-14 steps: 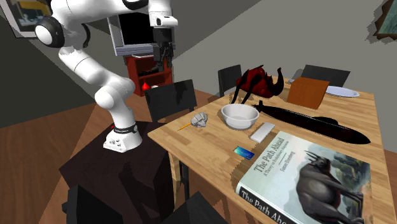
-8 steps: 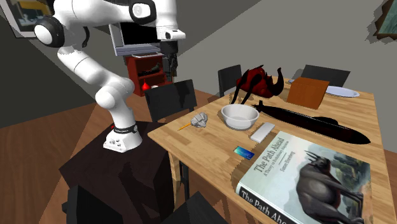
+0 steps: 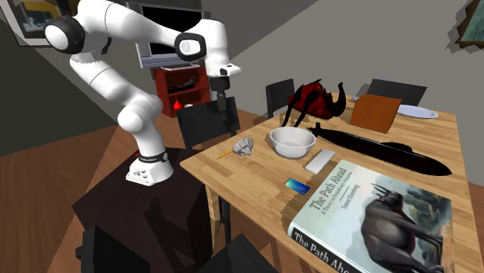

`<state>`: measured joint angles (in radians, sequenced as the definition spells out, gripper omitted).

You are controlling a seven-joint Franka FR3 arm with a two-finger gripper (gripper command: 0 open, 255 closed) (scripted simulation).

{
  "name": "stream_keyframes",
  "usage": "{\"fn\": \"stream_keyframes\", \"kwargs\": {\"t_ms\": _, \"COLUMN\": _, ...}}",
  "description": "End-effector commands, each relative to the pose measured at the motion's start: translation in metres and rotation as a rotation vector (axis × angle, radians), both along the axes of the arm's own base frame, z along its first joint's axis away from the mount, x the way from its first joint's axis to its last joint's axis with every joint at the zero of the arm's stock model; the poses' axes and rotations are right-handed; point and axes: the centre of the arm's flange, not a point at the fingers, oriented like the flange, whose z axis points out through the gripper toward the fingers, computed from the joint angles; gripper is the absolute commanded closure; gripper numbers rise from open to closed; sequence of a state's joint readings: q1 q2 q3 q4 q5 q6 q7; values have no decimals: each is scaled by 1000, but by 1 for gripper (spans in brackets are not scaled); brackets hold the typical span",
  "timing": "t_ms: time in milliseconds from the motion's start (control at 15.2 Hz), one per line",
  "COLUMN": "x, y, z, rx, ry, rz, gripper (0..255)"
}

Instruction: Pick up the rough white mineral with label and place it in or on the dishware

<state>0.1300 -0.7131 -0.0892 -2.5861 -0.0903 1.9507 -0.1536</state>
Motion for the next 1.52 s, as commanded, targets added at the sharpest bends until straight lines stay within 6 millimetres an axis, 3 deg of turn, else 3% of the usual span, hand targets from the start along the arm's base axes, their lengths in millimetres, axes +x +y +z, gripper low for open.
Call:
{"fn": "stream_keyframes", "kwargs": {"t_ms": 0, "x": 11, "y": 11, "z": -24, "rx": -3, "ry": -15, "rz": 55, "gripper": 0}}
{"fn": "stream_keyframes", "kwargs": {"t_ms": 462, "x": 43, "y": 41, "z": -102, "rx": -12, "ry": -58, "rz": 241, "gripper": 0}}
{"fn": "stream_keyframes", "kwargs": {"t_ms": 1056, "x": 50, "y": 43, "z": -147, "rx": -13, "ry": -61, "rz": 252, "gripper": 0}}
{"fn": "stream_keyframes", "kwargs": {"t_ms": 1452, "x": 50, "y": 43, "z": -147, "rx": -13, "ry": -61, "rz": 252, "gripper": 0}}
